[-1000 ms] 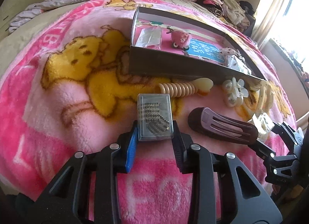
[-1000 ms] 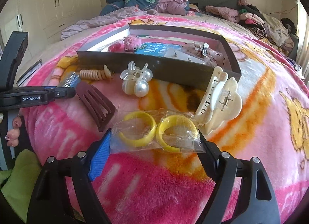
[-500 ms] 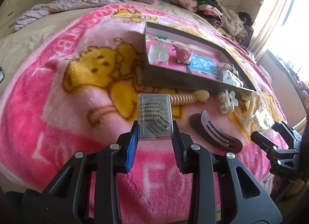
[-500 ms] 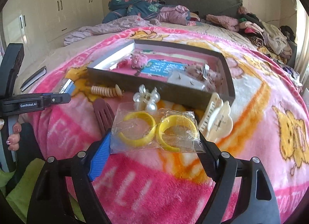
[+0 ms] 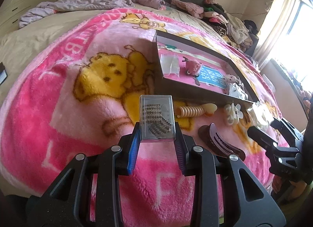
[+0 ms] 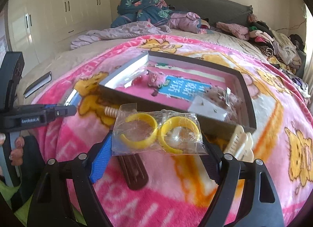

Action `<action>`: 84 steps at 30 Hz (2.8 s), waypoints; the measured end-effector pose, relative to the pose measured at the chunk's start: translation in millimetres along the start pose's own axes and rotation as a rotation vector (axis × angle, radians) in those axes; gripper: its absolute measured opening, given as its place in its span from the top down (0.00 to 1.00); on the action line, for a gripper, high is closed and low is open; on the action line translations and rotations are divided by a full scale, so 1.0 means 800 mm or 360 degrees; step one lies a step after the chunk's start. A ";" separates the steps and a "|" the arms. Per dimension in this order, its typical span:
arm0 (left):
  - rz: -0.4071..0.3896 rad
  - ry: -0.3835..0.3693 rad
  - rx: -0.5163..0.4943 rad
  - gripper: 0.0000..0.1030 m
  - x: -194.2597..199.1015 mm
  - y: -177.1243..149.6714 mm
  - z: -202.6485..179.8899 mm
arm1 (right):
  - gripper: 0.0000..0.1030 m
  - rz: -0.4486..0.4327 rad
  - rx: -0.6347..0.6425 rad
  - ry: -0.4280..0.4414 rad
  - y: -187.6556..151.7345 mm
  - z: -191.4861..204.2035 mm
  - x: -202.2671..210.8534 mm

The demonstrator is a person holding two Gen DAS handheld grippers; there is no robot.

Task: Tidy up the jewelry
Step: 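Carry the stud case and bangle bag into the grey box while both tools open to release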

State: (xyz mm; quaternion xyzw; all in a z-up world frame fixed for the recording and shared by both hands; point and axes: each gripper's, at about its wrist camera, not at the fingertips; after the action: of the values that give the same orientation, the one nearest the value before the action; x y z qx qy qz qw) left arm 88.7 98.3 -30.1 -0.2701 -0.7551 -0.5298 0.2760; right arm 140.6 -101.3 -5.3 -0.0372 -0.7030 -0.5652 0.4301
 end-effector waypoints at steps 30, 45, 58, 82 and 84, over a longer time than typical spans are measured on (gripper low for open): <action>-0.0003 -0.0043 -0.0124 0.76 -0.041 0.080 -0.047 | 0.24 -0.0117 -0.0122 -0.0094 0.046 -0.067 -0.025; 0.0053 -0.0096 -0.0221 0.76 -0.093 0.101 -0.097 | 0.24 -0.0126 -0.0183 -0.0208 0.057 -0.119 -0.037; 0.0150 -0.0135 -0.0306 0.76 -0.146 0.095 -0.129 | 0.24 -0.0087 -0.0244 -0.0320 0.056 -0.171 -0.052; 0.0154 -0.0078 -0.0290 0.69 -0.154 0.093 -0.110 | 0.22 0.0167 -0.0008 -0.0186 0.085 -0.147 -0.132; 0.0155 -0.0077 -0.0291 0.69 -0.151 0.092 -0.109 | 0.21 0.0168 -0.0012 -0.0171 0.085 -0.144 -0.131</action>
State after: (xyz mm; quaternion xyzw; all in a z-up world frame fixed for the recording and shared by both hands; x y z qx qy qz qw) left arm 236.6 22.8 -42.1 -0.3431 -0.6960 -0.5758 0.2574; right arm 307.6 -127.1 -22.3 -0.1062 -0.7200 -0.5415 0.4208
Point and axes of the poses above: each gripper's, at about its wrist camera, not at the fingertips, and x roughly against the way its jaws point, z to its left, y to its top, and after that the axes turned 3 degrees about -z, right-handed
